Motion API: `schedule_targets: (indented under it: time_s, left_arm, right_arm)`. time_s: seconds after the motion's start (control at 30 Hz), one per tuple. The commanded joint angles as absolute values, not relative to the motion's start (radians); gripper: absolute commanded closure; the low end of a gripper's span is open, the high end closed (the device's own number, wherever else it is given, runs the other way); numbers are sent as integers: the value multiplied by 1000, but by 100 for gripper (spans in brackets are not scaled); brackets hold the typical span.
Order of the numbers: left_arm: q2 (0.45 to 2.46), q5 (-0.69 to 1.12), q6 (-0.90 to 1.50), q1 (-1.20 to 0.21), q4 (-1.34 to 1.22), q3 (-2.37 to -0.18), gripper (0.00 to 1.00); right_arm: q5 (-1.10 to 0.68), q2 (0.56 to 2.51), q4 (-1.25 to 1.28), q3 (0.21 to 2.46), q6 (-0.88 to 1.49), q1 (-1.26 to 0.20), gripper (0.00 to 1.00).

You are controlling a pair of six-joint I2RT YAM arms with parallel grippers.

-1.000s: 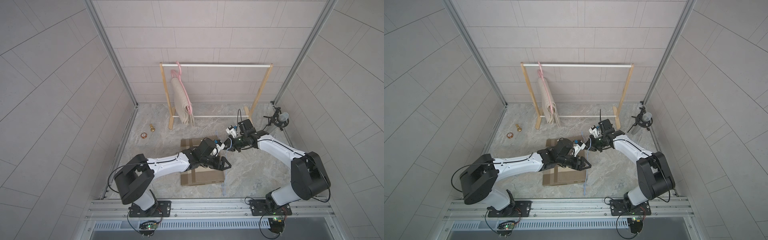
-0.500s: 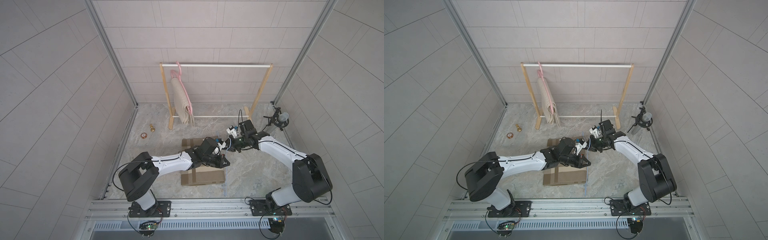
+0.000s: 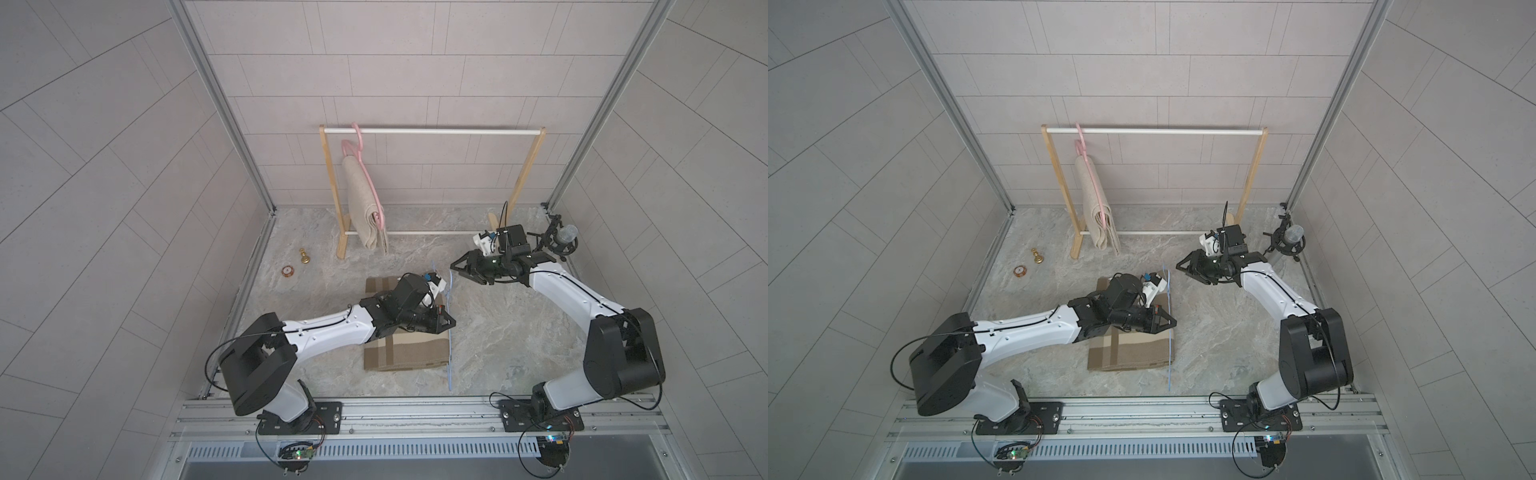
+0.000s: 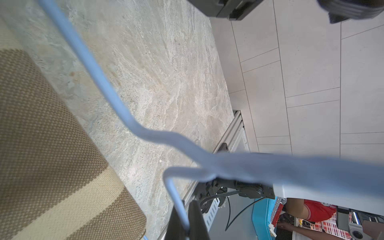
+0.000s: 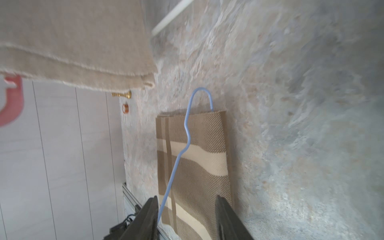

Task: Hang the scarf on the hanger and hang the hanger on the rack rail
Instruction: Place the hanger at the clothesline.

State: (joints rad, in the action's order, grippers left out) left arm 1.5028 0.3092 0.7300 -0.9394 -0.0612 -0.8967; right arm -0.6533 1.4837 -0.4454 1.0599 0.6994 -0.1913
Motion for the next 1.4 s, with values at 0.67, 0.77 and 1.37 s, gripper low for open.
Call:
schedule_targets:
  time_s: [0.67,0.77,1.37]
  left_arm:
    - [1470,25,738,-918,306,-1295,100]
    - [1485,25,736,-917,323,-1332,100]
    - [1510,17,745,-918,341,-1372,100]
  right_arm:
    - [-240,617,-756,794,486,-526,33]
    - [-191,604,-669,757,488,-625,33]
    - [86,893,-479,813,389,-828,83]
